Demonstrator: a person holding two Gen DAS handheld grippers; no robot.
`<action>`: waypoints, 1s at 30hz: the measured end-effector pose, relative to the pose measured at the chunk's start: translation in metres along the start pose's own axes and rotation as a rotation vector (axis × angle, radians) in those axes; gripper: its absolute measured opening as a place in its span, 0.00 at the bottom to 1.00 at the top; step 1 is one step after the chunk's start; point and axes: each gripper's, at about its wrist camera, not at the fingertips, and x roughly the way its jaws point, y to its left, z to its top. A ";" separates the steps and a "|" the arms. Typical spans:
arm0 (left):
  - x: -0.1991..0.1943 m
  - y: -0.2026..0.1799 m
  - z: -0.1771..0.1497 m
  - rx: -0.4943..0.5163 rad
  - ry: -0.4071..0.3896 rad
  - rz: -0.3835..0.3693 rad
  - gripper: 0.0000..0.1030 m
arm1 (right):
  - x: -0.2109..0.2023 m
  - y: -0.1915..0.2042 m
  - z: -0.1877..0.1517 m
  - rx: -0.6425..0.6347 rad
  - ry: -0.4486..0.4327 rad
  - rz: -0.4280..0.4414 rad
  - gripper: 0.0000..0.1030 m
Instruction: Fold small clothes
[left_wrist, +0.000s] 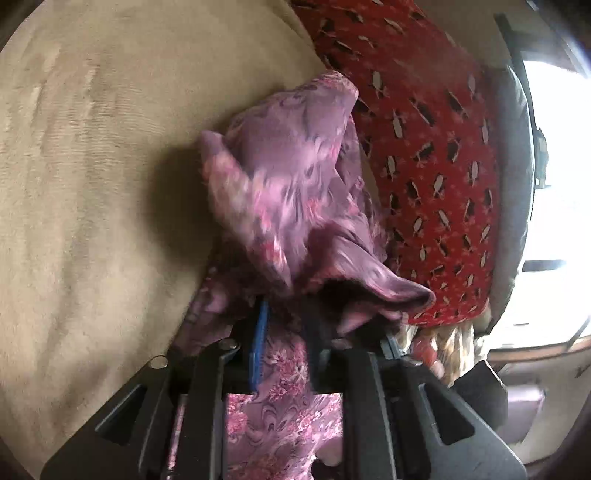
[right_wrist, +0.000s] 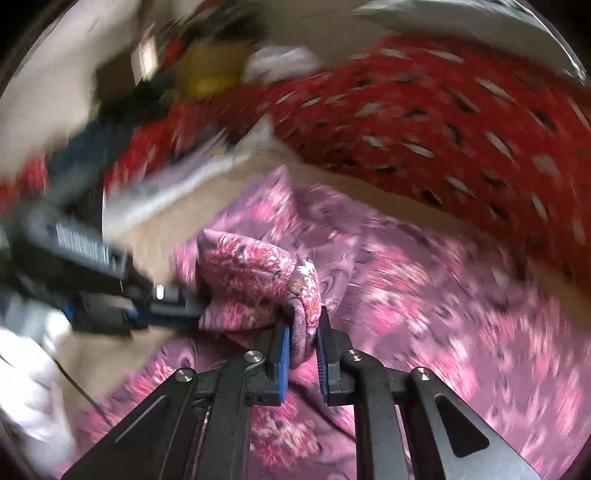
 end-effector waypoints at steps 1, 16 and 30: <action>0.001 -0.005 -0.003 0.013 -0.008 0.019 0.32 | -0.010 -0.017 -0.002 0.084 -0.019 0.018 0.12; 0.033 -0.031 -0.027 0.083 0.031 0.136 0.34 | -0.132 -0.216 -0.127 0.947 -0.212 -0.043 0.22; 0.050 -0.045 -0.019 0.077 0.021 0.169 0.43 | -0.116 -0.190 -0.098 0.724 -0.130 -0.275 0.73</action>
